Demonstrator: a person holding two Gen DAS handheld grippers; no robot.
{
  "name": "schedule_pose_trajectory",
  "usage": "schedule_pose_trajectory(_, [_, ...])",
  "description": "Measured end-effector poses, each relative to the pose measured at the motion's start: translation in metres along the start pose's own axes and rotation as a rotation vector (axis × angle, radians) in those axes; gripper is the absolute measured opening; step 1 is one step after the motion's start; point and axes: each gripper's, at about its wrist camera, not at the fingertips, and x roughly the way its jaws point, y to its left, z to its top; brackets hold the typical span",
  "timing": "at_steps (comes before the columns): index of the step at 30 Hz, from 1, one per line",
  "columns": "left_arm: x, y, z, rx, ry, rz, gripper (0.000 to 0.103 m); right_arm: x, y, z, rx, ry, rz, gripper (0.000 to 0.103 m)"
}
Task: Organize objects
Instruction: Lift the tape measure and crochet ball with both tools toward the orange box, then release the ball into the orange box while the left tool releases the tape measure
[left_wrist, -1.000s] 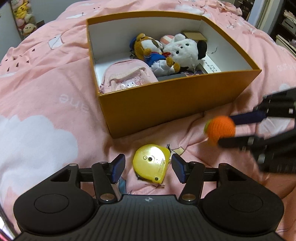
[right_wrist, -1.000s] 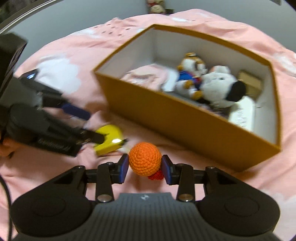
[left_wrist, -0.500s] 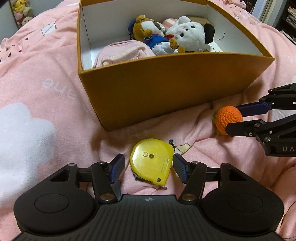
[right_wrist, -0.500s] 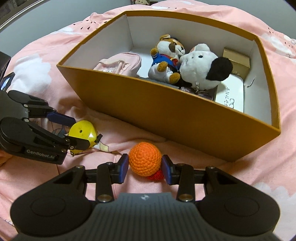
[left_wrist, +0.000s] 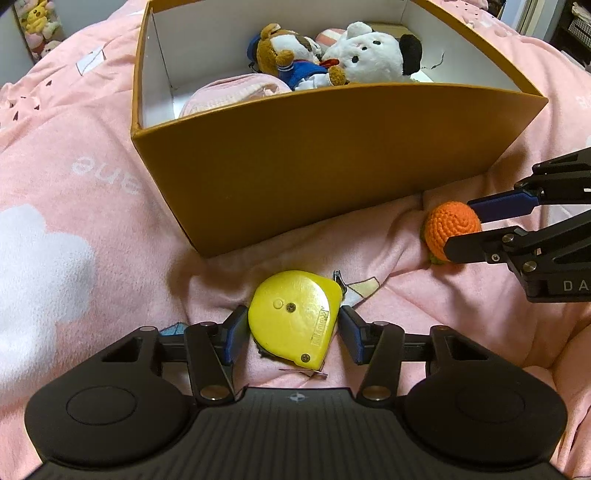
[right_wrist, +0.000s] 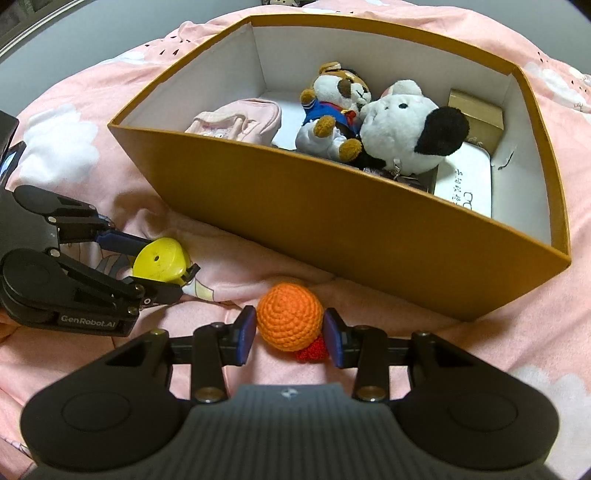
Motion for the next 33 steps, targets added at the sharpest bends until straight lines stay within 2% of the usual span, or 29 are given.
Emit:
schedule_pose_trajectory(5, [-0.019, 0.000, -0.007, -0.054, -0.051, -0.021, 0.060, -0.008, 0.003, 0.001, -0.006, -0.014, -0.012, 0.041])
schedule_pose_trajectory(14, [-0.079, -0.013, -0.005, -0.075, -0.213, -0.075, 0.060, -0.048, 0.010, 0.011, -0.030, -0.099, 0.006, 0.041])
schedule_pose_trajectory(21, [-0.118, -0.017, 0.024, -0.067, -0.310, -0.103, 0.060, -0.095, 0.021, 0.025, -0.106, -0.199, 0.003, 0.041])
schedule_pose_trajectory(26, [-0.138, -0.012, 0.049, 0.000, -0.348, -0.105, 0.060, -0.118, 0.016, 0.048, -0.134, -0.265, 0.008, 0.041])
schedule_pose_trajectory(30, [-0.149, -0.006, 0.074, 0.081, -0.389, -0.039, 0.060, -0.119, 0.009, 0.074, -0.158, -0.291, -0.001, 0.041])
schedule_pose_trajectory(33, [-0.141, 0.001, 0.098, 0.159, -0.377, 0.007, 0.060, -0.108, 0.000, 0.095, -0.155, -0.288, 0.026, 0.041])
